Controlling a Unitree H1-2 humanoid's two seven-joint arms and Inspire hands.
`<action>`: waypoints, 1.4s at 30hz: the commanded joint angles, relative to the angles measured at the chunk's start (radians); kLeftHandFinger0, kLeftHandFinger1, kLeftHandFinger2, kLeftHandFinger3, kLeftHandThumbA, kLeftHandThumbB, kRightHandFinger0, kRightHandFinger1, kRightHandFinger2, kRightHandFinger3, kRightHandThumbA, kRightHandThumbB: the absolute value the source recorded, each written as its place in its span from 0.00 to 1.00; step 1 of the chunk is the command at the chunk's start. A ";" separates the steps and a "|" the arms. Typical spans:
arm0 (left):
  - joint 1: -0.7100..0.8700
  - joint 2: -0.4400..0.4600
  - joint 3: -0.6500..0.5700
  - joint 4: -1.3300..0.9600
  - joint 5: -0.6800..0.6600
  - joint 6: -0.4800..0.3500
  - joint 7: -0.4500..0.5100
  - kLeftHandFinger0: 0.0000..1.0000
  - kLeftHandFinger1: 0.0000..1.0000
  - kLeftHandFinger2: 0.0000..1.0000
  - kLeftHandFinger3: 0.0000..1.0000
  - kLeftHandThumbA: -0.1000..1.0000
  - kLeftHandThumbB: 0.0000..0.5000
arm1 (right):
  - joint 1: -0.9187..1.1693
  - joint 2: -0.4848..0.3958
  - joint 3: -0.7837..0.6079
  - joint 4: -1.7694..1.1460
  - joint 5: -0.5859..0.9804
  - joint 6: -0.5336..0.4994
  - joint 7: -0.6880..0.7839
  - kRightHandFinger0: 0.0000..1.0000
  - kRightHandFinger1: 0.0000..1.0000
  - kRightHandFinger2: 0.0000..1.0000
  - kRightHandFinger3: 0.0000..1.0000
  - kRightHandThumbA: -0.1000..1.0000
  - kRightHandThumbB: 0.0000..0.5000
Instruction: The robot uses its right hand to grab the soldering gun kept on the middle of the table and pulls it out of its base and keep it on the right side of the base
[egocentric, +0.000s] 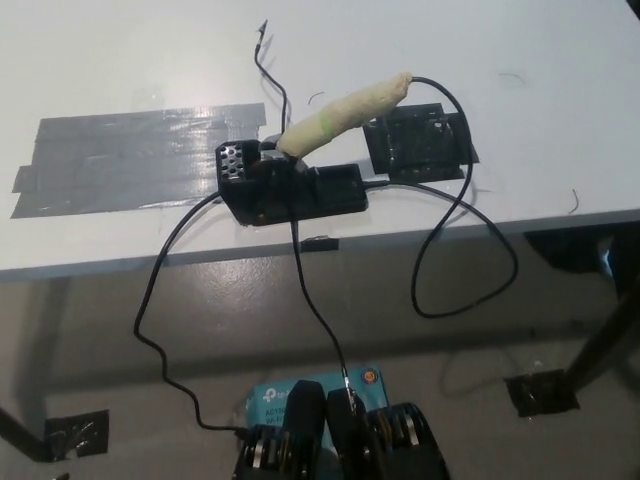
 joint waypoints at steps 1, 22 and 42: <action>0.013 0.014 0.009 -0.036 -0.001 0.012 -0.017 0.79 0.73 0.98 1.00 0.72 0.24 | -0.128 0.018 0.053 0.025 -0.134 0.001 0.130 1.00 1.00 1.00 1.00 0.31 0.34; 0.004 0.029 0.013 -0.029 0.006 0.006 -0.020 0.85 0.77 0.99 1.00 0.72 0.26 | -0.482 -0.141 0.710 0.412 -0.194 -0.176 0.147 1.00 1.00 1.00 1.00 0.31 0.43; -0.017 0.029 -0.012 -0.039 0.012 0.031 -0.035 0.83 0.77 1.00 1.00 0.71 0.25 | -0.561 -0.156 1.031 0.556 -0.379 -0.234 0.265 1.00 1.00 1.00 1.00 0.45 0.45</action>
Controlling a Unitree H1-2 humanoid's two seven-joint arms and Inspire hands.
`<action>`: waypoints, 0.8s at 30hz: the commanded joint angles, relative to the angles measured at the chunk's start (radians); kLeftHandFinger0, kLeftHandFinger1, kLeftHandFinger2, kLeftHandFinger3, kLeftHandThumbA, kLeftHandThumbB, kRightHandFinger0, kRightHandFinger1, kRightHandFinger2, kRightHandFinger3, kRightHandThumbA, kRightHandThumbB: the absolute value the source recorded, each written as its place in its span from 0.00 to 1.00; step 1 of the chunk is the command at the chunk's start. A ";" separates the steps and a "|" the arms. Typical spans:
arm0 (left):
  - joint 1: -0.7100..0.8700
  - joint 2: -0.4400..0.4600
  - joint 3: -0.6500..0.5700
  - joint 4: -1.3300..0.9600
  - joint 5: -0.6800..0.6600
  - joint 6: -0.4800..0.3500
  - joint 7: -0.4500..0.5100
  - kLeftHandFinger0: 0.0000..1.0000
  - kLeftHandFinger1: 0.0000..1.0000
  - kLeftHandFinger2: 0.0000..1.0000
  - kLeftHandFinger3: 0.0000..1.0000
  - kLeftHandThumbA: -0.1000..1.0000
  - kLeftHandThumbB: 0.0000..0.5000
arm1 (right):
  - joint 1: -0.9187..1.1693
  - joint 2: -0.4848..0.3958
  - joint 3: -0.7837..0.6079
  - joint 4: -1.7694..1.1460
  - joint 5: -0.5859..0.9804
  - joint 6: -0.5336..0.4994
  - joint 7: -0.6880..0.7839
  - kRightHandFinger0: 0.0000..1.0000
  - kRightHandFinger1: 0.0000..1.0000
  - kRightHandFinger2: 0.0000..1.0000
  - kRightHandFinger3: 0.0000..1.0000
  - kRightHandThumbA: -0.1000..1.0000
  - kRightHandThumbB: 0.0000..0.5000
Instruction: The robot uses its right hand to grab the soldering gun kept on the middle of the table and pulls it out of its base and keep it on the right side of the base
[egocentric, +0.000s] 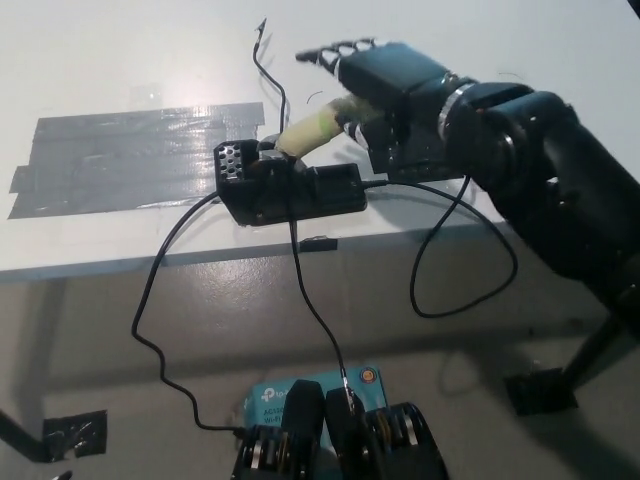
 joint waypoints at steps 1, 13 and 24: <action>-0.012 0.028 -0.011 -0.035 0.012 0.034 -0.029 0.83 0.78 1.00 1.00 0.71 0.26 | -0.078 -0.028 0.029 0.000 -0.088 0.009 0.073 1.00 1.00 1.00 1.00 0.46 0.47; -0.031 0.027 -0.034 -0.044 0.036 0.030 -0.043 0.74 0.71 0.94 1.00 0.71 0.29 | -0.066 -0.021 0.076 0.052 -0.215 0.007 0.041 1.00 1.00 1.00 1.00 0.53 0.74; -0.040 0.033 -0.047 -0.043 0.042 0.030 -0.055 0.76 0.71 0.95 1.00 0.72 0.32 | -0.004 -0.032 0.113 0.109 -0.424 -0.039 -0.328 0.83 1.00 1.00 1.00 0.22 0.68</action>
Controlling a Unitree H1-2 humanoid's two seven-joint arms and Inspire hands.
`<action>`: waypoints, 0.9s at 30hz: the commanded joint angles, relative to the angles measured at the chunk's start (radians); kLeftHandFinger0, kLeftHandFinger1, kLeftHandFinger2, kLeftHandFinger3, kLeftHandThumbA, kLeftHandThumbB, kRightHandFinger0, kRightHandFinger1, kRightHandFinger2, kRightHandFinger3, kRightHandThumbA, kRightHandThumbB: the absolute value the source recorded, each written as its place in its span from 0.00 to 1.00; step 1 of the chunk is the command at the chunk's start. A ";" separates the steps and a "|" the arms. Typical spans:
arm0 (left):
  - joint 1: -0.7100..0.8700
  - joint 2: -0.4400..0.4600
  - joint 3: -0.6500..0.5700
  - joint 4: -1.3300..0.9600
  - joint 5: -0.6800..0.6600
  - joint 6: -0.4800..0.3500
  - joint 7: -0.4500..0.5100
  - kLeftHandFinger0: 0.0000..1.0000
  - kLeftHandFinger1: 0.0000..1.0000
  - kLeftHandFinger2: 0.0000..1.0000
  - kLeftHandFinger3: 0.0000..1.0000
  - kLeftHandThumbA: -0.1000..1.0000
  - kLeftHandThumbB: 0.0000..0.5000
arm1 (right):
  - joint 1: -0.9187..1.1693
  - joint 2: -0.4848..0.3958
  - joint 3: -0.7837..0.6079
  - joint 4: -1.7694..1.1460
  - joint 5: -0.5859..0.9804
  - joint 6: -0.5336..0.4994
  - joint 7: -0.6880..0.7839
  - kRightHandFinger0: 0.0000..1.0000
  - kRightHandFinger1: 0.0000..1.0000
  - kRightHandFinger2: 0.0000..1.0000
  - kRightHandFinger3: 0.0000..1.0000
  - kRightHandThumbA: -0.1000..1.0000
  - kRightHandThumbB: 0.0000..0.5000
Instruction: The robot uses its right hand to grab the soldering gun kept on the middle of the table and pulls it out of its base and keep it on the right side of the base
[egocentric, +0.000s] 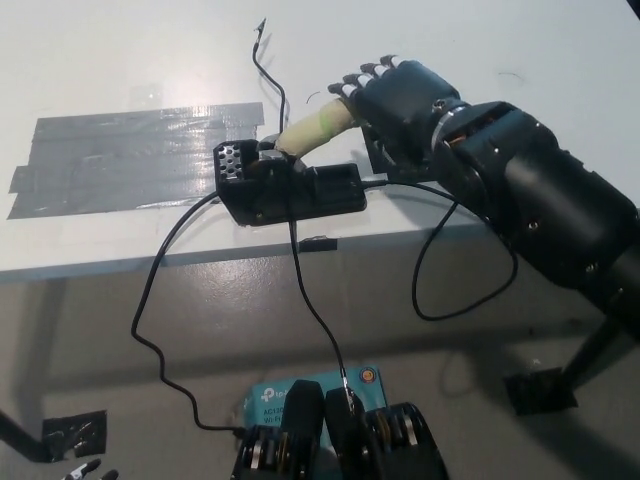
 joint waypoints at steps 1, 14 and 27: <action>0.000 0.035 -0.001 -0.030 0.018 0.003 -0.018 0.76 0.71 0.96 1.00 0.73 0.30 | -0.007 -0.018 -0.003 0.029 -0.161 -0.036 -0.304 0.70 0.90 1.00 1.00 0.22 0.61; -0.003 0.045 -0.037 -0.037 0.057 0.021 -0.019 0.90 0.78 1.00 1.00 0.75 0.23 | 0.065 -0.020 -0.023 0.117 -0.201 -0.093 -0.722 0.00 0.00 0.09 0.99 0.00 0.39; -0.009 0.064 -0.049 -0.037 0.074 0.029 -0.029 0.89 0.77 1.00 1.00 0.75 0.31 | 0.006 -0.057 -0.032 0.189 -0.194 -0.194 -0.862 0.00 0.00 0.29 0.47 0.00 0.40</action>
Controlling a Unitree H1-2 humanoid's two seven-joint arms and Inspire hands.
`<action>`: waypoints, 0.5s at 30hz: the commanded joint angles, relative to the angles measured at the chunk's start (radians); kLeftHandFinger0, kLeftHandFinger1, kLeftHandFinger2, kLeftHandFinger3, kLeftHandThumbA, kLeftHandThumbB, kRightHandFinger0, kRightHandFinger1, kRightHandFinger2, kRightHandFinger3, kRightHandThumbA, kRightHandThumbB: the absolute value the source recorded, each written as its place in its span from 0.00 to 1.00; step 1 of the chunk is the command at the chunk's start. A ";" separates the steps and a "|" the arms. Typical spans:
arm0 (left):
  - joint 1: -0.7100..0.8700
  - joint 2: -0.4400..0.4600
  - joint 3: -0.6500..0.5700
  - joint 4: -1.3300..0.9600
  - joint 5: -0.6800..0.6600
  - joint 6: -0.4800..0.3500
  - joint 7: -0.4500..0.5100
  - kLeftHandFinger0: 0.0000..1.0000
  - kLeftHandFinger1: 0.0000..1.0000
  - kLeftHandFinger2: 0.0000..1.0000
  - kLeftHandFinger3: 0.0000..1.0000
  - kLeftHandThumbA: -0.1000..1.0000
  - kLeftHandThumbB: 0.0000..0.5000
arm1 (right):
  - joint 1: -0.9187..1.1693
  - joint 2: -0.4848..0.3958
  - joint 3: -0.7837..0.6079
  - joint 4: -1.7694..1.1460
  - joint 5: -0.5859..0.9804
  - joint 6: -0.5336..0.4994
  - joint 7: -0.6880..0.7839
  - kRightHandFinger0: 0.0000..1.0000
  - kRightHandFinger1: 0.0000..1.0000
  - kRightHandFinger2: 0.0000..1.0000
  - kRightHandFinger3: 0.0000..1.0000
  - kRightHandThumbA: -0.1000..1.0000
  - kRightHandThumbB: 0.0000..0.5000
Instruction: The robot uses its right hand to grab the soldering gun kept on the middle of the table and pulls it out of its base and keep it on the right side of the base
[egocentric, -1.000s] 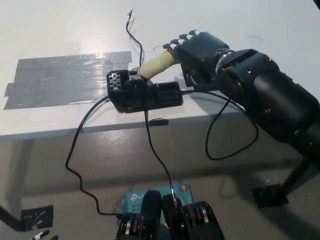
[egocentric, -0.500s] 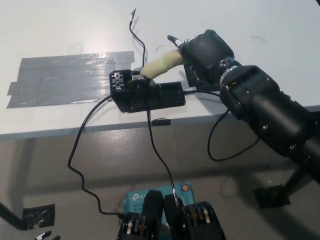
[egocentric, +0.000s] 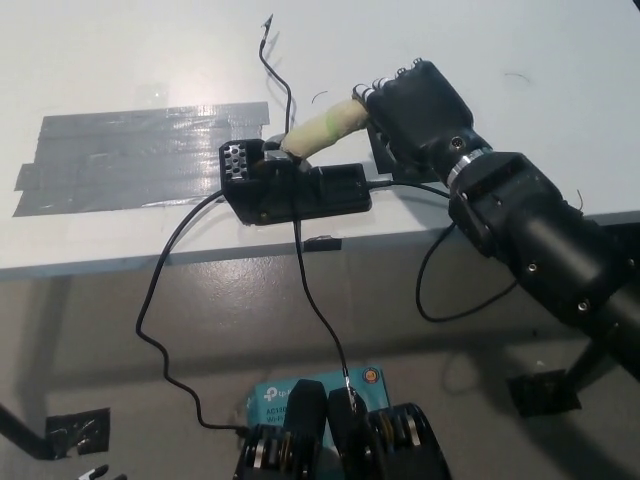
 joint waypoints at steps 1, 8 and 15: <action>-0.005 0.064 -0.020 -0.040 0.048 0.016 -0.025 0.88 0.77 1.00 1.00 0.75 0.31 | -0.088 -0.065 -0.039 0.045 -0.081 -0.104 -0.329 0.00 0.00 0.29 0.46 0.00 0.40; 0.001 0.071 -0.018 -0.042 0.052 0.013 -0.028 0.87 0.77 1.00 1.00 0.76 0.30 | -0.170 -0.119 -0.031 0.054 -0.133 -0.127 -0.342 0.00 0.00 0.28 0.56 0.00 0.44; -0.004 0.080 -0.021 -0.044 0.047 0.024 -0.028 0.89 0.78 1.00 1.00 0.76 0.33 | -0.233 -0.139 -0.076 0.075 -0.109 -0.156 -0.353 0.00 0.00 0.09 0.47 0.00 0.43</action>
